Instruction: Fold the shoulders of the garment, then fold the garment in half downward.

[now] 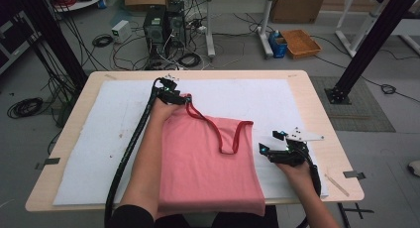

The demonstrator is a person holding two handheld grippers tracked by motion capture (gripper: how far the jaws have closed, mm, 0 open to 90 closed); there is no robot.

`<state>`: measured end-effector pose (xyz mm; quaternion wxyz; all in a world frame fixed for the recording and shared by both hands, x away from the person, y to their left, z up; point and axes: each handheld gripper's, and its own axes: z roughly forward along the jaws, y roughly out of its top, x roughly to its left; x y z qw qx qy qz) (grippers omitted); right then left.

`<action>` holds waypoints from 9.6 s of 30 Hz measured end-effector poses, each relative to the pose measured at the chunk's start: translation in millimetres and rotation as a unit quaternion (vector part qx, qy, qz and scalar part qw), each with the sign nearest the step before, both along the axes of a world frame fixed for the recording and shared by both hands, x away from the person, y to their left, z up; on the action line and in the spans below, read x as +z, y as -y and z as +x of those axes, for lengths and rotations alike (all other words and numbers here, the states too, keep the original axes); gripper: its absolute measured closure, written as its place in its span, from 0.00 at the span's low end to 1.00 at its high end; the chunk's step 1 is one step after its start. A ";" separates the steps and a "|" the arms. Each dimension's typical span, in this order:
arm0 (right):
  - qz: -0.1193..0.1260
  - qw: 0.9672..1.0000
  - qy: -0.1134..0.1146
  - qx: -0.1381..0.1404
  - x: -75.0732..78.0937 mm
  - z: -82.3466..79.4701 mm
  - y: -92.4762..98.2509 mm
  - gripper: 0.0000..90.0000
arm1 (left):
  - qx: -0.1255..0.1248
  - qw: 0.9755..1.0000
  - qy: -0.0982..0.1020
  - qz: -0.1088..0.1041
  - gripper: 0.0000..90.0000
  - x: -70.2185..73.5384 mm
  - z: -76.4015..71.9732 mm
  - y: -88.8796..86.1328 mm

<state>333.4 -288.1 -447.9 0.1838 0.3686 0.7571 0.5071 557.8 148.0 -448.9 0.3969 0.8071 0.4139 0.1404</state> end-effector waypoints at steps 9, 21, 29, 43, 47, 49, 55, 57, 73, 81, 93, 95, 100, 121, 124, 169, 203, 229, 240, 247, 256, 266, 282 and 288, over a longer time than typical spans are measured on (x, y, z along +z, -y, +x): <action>-0.003 1.000 -0.003 0.003 0.0 -0.2 -0.5 0.22 | -0.011 1.000 0.027 -0.007 0.87 16.1 -8.6 0.6; -0.001 1.000 -0.008 0.004 -0.2 1.6 -0.2 0.22 | -0.020 0.995 0.070 -0.064 0.89 41.2 -35.3 -5.5; -0.006 1.000 -0.011 0.006 -0.1 1.4 -1.5 0.22 | -0.027 0.990 0.103 -0.090 0.89 55.0 -65.6 -14.7; -0.013 1.000 -0.010 0.008 -0.2 2.2 -2.5 0.22 | -0.035 0.985 0.142 -0.094 0.89 48.8 -121.2 -14.9; -0.015 1.000 -0.011 0.007 -0.1 2.2 -2.7 0.22 | -0.031 0.984 0.143 -0.105 0.88 38.9 -143.0 -19.2; -0.014 1.000 -0.010 0.007 -0.2 2.7 -2.6 0.22 | -0.028 0.983 0.140 -0.113 0.81 36.5 -152.1 -20.8; -0.013 1.000 -0.016 0.005 -0.1 2.7 -2.5 0.22 | -0.041 0.981 0.147 -0.118 0.60 37.8 -179.1 -27.6; -0.013 1.000 -0.016 0.004 -0.2 3.3 -2.5 0.22 | -0.036 0.980 0.145 -0.128 0.53 39.6 -180.3 -31.5; -0.010 1.000 -0.021 0.004 -0.3 3.7 -2.4 0.22 | -0.086 0.989 0.099 -0.073 0.50 24.1 -180.1 -21.9; -0.008 1.000 -0.022 0.004 -0.2 3.7 -2.2 0.22 | -0.129 0.987 0.086 -0.038 0.72 14.0 -192.0 -22.2; -0.011 1.000 -0.022 0.004 -0.3 4.3 -2.1 0.22 | -0.134 0.987 0.082 -0.024 0.95 5.4 -205.6 -34.8; -0.010 1.000 -0.023 0.004 -0.3 3.9 -2.4 0.22 | -0.131 0.987 0.086 -0.031 0.95 4.5 -209.5 -38.5; -0.012 1.000 -0.020 0.004 -0.4 4.4 -2.2 0.22 | -0.134 0.987 0.082 -0.036 0.94 0.2 -219.2 -43.0; -0.003 1.000 -0.017 0.000 -0.1 3.2 -0.7 0.22 | -0.103 0.984 0.115 -0.091 0.37 23.8 -217.9 -56.9; 0.002 1.000 -0.016 -0.001 0.3 3.0 0.4 0.22 | -0.091 0.984 0.115 -0.103 0.33 24.9 -215.5 -63.6; 0.035 0.999 0.001 -0.008 32.8 23.0 7.1 0.20 | -0.010 0.989 0.076 -0.129 0.15 22.6 -181.1 -104.1; -0.122 0.989 -0.087 0.018 7.1 99.0 -46.1 0.93 | -0.012 0.999 0.034 0.002 0.94 -0.9 -136.1 -75.7; -0.103 0.993 -0.058 -0.014 58.0 136.4 -44.7 0.94 | 0.001 0.995 0.070 -0.075 0.94 43.0 -90.6 -87.0; -0.087 0.994 -0.052 -0.033 66.9 166.5 -45.8 0.94 | 0.016 0.991 0.091 -0.101 0.94 53.6 -64.5 -88.8; -0.078 0.996 -0.039 -0.035 72.2 172.3 -45.1 0.94 | 0.014 0.989 0.087 -0.118 0.94 54.7 -59.7 -89.4; -0.078 0.996 -0.044 -0.024 64.0 161.2 -43.6 0.94 | -0.013 0.993 0.084 -0.088 0.93 48.0 -74.4 -91.5; -0.086 0.995 -0.038 -0.010 57.0 138.5 -36.1 0.94 | -0.027 0.988 0.101 -0.113 0.93 38.5 -98.4 -92.7; -0.070 0.997 0.002 0.031 64.0 85.6 -24.1 0.93 | -0.065 0.982 0.134 -0.119 0.93 45.2 -150.2 -101.4; -0.063 0.996 0.013 0.055 61.6 60.8 -22.2 0.93 | -0.083 0.981 0.131 -0.115 0.93 40.1 -172.4 -105.0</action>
